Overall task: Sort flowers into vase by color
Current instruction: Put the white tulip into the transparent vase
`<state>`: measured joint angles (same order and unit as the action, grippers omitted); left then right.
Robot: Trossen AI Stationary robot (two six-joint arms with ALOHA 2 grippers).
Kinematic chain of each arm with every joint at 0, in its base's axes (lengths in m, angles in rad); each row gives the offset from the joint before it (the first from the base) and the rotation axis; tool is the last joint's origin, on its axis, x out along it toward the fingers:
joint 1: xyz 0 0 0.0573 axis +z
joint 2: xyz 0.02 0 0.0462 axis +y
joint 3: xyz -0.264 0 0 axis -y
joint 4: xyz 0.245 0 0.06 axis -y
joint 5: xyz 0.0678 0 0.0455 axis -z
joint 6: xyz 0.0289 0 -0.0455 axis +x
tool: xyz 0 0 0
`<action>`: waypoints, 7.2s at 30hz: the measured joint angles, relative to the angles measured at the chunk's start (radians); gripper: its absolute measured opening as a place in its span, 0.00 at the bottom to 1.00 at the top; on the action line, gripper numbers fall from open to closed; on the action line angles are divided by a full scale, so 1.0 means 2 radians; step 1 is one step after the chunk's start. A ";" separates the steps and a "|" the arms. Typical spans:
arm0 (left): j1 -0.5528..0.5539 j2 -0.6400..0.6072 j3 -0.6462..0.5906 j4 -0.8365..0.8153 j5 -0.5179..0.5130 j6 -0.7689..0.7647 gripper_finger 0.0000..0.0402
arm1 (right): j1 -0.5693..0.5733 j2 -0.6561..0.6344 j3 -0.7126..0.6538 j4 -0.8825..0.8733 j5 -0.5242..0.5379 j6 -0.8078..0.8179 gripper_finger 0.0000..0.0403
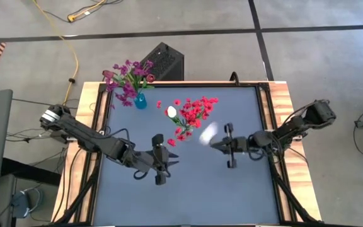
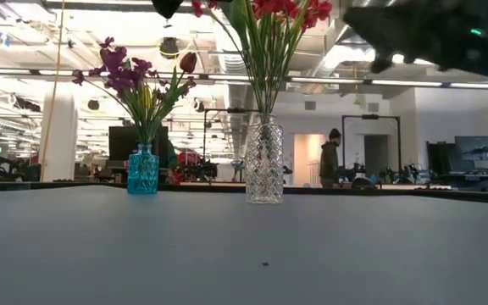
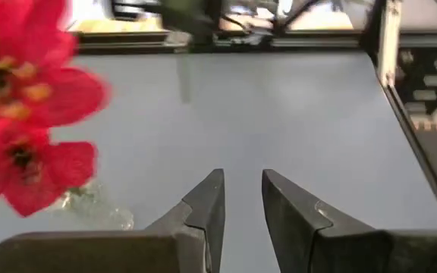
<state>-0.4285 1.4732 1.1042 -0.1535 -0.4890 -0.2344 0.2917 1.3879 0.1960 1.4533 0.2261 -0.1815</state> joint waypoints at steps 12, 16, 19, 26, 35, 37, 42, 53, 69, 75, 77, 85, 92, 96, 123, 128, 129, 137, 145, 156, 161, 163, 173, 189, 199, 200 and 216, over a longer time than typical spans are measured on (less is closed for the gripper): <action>-0.002 0.003 -0.051 -0.026 0.017 0.017 0.19 | -0.105 -0.015 0.015 0.058 -0.079 0.035 0.04; 0.004 0.003 -0.072 -0.009 0.015 0.043 0.19 | -0.132 -0.040 0.014 0.056 -0.103 0.062 0.04; 0.012 0.003 -0.080 -0.005 0.016 0.059 0.19 | -0.144 -0.066 0.009 0.056 -0.105 0.066 0.04; 0.030 0.003 -0.112 -0.004 0.042 0.084 0.19 | -0.173 -0.141 -0.037 0.049 -0.096 0.072 0.04; 0.060 0.003 -0.190 0.121 0.065 0.120 0.19 | -0.233 -0.175 -0.063 -0.002 -0.019 0.120 0.04; 0.068 0.003 -0.202 0.147 0.078 0.121 0.19 | -0.256 -0.168 -0.063 -0.003 -0.012 0.143 0.04; 0.086 0.005 -0.225 0.206 0.081 0.120 0.19 | -0.317 -0.132 -0.062 -0.004 -0.005 0.217 0.04; 0.132 0.043 -0.228 0.281 0.068 0.130 0.19 | -0.291 0.038 0.023 0.048 0.007 0.288 0.04; 0.178 0.057 -0.228 0.323 0.058 0.114 0.19 | -0.235 0.112 0.105 0.056 0.004 0.287 0.04; 0.188 0.057 -0.228 0.338 0.074 0.106 0.19 | -0.209 0.112 0.111 0.058 0.016 0.260 0.04; 0.190 0.057 -0.228 0.345 0.081 0.106 0.19 | -0.202 0.120 0.117 0.058 0.026 0.258 0.04; 0.192 0.057 -0.228 0.350 0.085 0.102 0.19 | -0.197 0.168 0.153 0.058 0.036 0.258 0.04; 0.192 0.056 -0.228 0.344 0.085 0.101 0.19 | -0.195 0.170 0.158 0.058 0.035 0.266 0.04; 0.192 0.056 -0.228 0.345 0.085 0.107 0.19 | -0.195 0.166 0.158 0.058 0.035 0.267 0.04; 0.192 0.056 -0.228 0.366 0.085 0.110 0.19 | -0.173 0.201 0.194 0.059 0.072 0.244 0.04; 0.195 0.056 -0.228 0.397 0.085 0.115 0.19 | -0.173 0.199 0.194 0.059 0.071 0.237 0.04; 0.197 0.056 -0.228 0.402 0.085 0.113 0.19 | -0.173 0.199 0.194 0.059 0.071 0.235 0.04; 0.215 0.062 -0.228 0.402 0.085 0.089 0.19 | -0.169 0.199 0.194 0.054 0.070 0.223 0.04; 0.224 0.066 -0.228 0.411 0.138 0.084 0.19 | -0.170 0.199 0.194 0.050 0.070 0.217 0.04; 0.233 0.066 -0.228 0.431 0.116 0.082 0.27 | -0.173 0.199 0.194 0.048 0.069 0.207 0.04; 0.238 0.066 -0.228 0.431 0.117 0.080 0.34 | -0.172 0.199 0.194 0.048 0.067 0.193 0.04; 0.239 0.066 -0.228 0.431 0.117 0.079 0.35 | -0.172 0.199 0.194 0.046 0.055 0.191 0.04; 0.242 0.066 -0.228 0.431 0.119 0.079 0.35 | -0.172 0.199 0.194 0.010 0.041 0.179 0.04; 0.256 0.066 -0.228 0.430 0.121 0.059 0.35 | -0.172 0.199 0.194 0.002 0.029 0.178 0.04; 0.260 0.066 -0.228 0.427 0.125 0.059 0.35 | -0.172 0.199 0.194 -0.015 0.006 0.178 0.04; 0.260 0.066 -0.228 0.427 0.125 0.059 0.35 | -0.172 0.199 0.194 -0.019 0.005 0.178 0.04; 0.260 0.066 -0.228 0.415 0.142 0.049 0.35 | -0.173 0.199 0.194 -0.043 -0.010 0.137 0.04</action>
<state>0.0917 1.6054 0.6479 0.6773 -0.2047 -0.1356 -0.0540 1.7859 0.5835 1.3669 0.2053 0.0925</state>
